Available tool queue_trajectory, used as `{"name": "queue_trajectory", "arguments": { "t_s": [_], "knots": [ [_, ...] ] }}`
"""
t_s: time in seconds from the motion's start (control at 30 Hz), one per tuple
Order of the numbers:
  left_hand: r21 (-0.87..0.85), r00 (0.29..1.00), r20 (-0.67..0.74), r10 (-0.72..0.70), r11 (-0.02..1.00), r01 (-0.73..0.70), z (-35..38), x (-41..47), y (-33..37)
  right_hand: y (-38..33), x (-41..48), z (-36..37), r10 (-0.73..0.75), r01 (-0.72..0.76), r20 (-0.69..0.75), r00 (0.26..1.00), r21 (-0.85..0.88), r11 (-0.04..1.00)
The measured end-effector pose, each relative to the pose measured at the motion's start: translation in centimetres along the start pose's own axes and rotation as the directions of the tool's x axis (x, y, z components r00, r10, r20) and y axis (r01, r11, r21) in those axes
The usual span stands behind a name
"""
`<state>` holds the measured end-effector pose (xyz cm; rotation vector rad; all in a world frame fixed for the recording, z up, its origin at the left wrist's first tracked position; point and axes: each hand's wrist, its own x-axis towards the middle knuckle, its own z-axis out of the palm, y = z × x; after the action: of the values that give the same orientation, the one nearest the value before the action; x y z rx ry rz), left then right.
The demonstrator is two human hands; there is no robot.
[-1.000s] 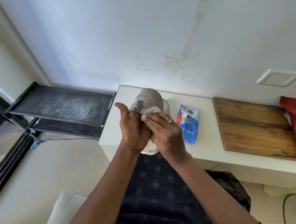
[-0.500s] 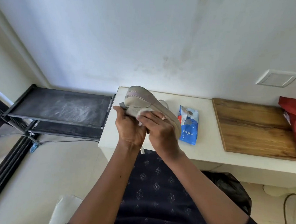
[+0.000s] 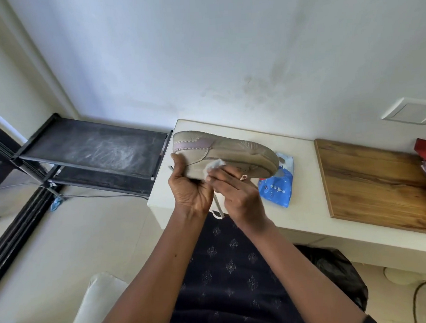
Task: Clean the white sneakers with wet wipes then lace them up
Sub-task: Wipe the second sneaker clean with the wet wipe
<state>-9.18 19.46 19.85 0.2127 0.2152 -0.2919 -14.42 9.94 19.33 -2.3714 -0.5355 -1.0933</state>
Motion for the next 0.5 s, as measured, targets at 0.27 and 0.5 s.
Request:
{"name": "queue_trajectory", "arguments": {
  "t_s": [0.27,0.5],
  "knots": [
    [-0.237,0.978,-0.180,0.109,0.960,-0.151,1.1,0.9,0.0,0.7,0.6,0.4,0.416,-0.414,-0.178,0.892,0.050,0.909],
    [-0.202,0.994,-0.111,-0.008,0.979,-0.015,1.4,0.8,0.2,-0.6,0.6,0.9,0.264,-0.266,-0.059,0.963,-0.020,0.964]
  ]
}}
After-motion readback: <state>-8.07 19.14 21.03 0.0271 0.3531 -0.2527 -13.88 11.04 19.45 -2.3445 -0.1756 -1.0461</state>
